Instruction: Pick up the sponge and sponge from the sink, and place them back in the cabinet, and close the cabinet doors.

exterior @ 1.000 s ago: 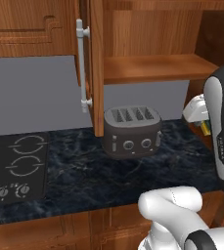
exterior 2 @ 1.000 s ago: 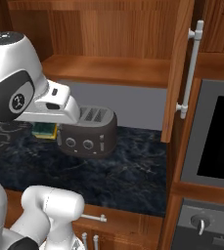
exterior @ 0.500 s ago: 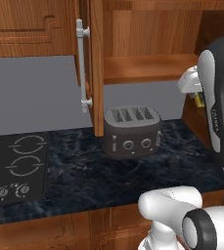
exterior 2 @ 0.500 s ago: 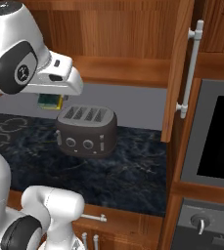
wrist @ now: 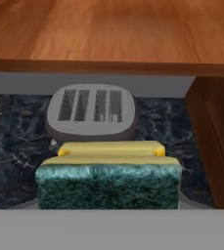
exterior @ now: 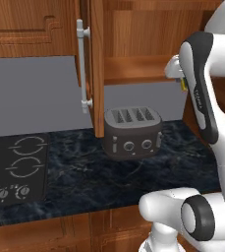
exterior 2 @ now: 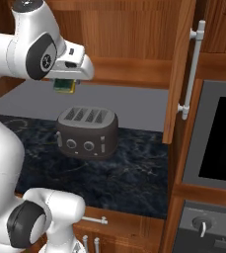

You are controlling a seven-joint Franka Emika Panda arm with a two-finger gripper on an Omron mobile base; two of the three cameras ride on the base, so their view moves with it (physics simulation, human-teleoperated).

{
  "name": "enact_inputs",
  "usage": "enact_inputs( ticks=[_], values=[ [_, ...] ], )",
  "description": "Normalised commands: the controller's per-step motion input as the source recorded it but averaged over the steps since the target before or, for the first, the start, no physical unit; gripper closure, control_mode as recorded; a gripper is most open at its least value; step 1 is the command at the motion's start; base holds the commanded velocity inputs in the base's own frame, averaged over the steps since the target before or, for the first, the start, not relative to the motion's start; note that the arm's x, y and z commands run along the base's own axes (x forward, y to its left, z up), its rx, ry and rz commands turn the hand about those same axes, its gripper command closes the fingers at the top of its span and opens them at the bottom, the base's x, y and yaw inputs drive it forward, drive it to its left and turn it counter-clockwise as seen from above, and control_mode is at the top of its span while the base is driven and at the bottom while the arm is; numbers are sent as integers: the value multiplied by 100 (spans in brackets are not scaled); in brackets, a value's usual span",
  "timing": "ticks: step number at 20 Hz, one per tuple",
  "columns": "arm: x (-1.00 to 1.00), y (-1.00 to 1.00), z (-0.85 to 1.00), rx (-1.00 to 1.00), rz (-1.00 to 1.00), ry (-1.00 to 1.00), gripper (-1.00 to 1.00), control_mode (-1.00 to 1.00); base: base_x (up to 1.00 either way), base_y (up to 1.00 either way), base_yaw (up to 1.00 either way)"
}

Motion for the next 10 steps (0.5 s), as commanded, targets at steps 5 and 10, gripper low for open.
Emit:
enact_inputs(
  ticks=[5, 10],
  values=[
    [65, 0, 0, 0, 0, -3, 100, -100, 0, 0, 0],
    [40, 0, 0, 0, 0, -8, 100, -100, 0, 0, 0]
  ],
)
